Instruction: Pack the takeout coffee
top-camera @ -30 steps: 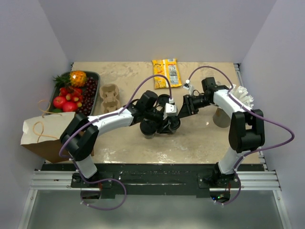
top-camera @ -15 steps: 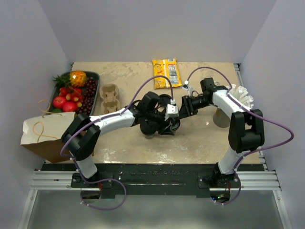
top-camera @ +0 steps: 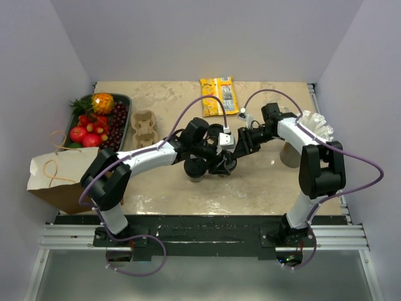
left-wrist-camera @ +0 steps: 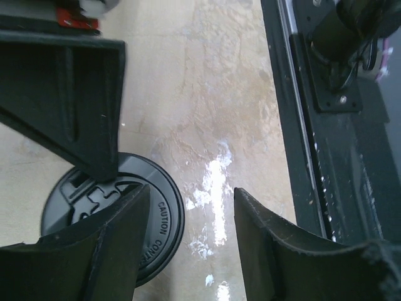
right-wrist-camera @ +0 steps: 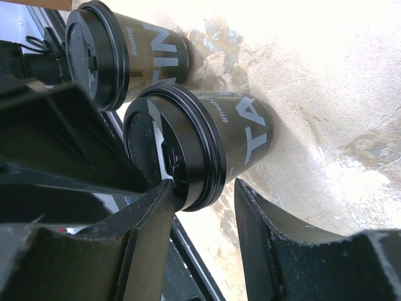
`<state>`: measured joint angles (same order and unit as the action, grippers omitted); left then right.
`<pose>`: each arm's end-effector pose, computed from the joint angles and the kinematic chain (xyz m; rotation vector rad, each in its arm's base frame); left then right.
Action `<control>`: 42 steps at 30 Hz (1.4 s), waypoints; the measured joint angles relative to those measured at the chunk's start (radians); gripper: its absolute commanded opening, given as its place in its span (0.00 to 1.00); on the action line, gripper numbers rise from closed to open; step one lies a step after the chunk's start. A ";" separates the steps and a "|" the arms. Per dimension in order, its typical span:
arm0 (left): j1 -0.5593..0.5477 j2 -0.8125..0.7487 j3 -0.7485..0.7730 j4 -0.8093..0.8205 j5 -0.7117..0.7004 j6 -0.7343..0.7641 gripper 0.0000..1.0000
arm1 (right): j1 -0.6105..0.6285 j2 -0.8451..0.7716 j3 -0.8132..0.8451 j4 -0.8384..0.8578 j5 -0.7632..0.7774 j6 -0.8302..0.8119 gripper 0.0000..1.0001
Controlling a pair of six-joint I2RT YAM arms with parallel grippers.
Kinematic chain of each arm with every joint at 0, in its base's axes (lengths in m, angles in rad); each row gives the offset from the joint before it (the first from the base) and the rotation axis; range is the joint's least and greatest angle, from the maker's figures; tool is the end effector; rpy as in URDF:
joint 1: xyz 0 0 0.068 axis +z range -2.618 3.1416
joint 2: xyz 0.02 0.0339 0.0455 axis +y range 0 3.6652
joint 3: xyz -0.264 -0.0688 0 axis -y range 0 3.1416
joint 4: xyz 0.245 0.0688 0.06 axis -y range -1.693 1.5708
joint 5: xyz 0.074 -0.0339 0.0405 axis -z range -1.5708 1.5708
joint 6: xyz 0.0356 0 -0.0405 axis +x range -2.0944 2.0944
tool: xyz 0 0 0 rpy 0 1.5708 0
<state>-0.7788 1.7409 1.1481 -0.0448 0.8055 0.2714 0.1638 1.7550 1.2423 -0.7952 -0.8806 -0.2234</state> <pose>0.2529 -0.2857 0.2278 1.4889 1.6421 -1.1678 0.3274 0.0819 0.2118 -0.6602 2.5242 1.2161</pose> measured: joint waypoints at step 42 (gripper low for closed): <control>0.243 0.138 -0.043 0.209 0.098 -0.489 0.68 | 0.002 0.045 0.046 -0.031 -0.005 -0.002 0.45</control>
<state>-0.5354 1.8786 1.1049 0.1642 0.9039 -0.2180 0.1658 1.7996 1.2881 -0.8261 -0.8856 -0.2249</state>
